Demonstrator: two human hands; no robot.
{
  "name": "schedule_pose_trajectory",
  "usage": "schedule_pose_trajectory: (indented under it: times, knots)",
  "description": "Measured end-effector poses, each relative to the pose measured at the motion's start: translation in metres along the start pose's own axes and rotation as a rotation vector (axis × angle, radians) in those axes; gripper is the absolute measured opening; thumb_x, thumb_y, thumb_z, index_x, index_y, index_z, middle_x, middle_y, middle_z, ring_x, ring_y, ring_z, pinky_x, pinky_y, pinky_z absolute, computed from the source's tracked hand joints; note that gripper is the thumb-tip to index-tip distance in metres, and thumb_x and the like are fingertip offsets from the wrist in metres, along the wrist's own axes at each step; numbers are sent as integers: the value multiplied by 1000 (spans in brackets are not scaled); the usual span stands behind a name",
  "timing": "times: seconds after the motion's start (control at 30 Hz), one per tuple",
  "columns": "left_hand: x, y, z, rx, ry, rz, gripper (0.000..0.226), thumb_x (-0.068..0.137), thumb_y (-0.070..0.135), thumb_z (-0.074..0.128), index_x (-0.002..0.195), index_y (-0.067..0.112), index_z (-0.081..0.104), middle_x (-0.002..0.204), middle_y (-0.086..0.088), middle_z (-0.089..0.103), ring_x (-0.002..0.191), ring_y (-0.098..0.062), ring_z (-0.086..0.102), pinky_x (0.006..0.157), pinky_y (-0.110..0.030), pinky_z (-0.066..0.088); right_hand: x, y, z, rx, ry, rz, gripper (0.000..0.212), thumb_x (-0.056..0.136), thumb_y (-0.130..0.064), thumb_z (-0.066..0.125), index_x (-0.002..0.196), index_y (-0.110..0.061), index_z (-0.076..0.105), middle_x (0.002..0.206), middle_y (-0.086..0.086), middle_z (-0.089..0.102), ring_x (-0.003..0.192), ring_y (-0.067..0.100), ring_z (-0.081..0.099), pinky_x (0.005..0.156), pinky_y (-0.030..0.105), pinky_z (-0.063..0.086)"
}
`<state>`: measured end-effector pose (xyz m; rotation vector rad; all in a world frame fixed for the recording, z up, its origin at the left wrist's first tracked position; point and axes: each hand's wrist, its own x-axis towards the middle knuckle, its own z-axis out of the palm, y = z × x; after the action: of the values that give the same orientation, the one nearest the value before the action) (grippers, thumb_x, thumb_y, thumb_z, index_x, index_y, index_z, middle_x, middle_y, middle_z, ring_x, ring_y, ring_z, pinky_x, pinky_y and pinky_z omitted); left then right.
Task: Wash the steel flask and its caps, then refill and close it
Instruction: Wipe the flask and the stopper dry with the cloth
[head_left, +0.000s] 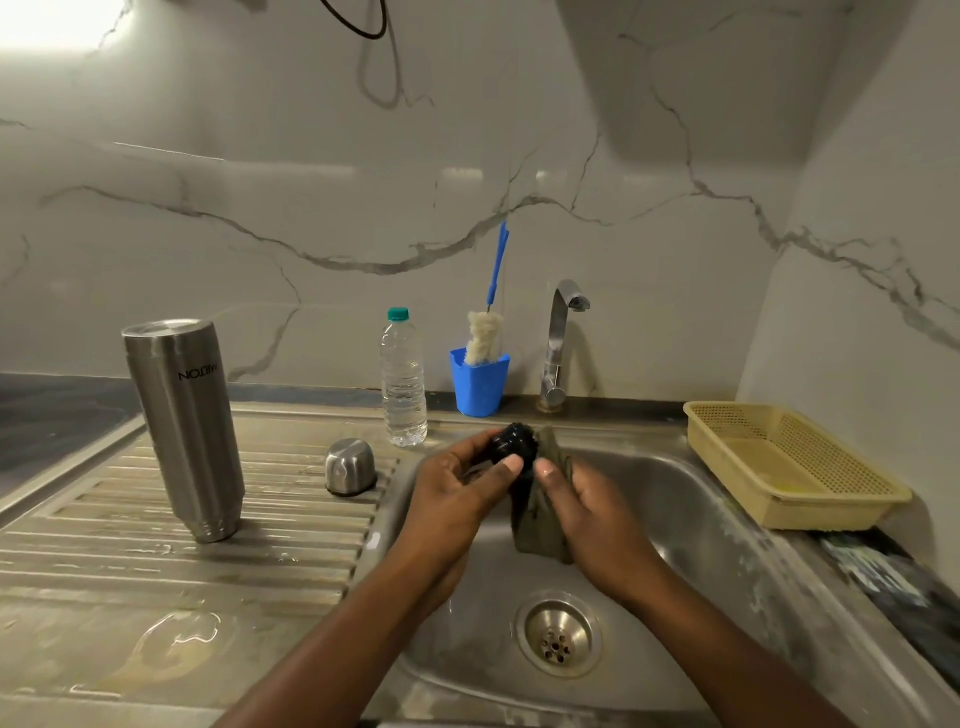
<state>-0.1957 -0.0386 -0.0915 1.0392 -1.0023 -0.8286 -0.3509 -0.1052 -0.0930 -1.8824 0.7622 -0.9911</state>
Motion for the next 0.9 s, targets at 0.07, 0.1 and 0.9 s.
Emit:
schedule_pose_trajectory:
  times: [0.07,0.1,0.9]
  knots:
    - [2,-2,-4,-18,12,4,37,98,5,69,134,14,68,126,-5,76,125,-22,69,113,-49,51,-3,3,1,-176,7,-99,24,108,-41,47,109,-31,68,90,-9,74,85,5,70,69,16,51]
    - [3,-2,-5,-24,7,2,37,98,5,69,135,13,67,127,-7,76,126,-24,68,114,-51,49,-3,2,0,-214,13,-154,23,109,-38,46,117,-33,67,93,-13,73,89,2,70,73,15,50]
    - [-4,5,3,53,-66,-2,37,100,10,68,136,17,68,119,2,79,116,-14,73,97,-26,58,0,-2,-6,-108,104,-264,32,105,-21,59,136,-25,67,121,-12,75,116,2,67,98,20,53]
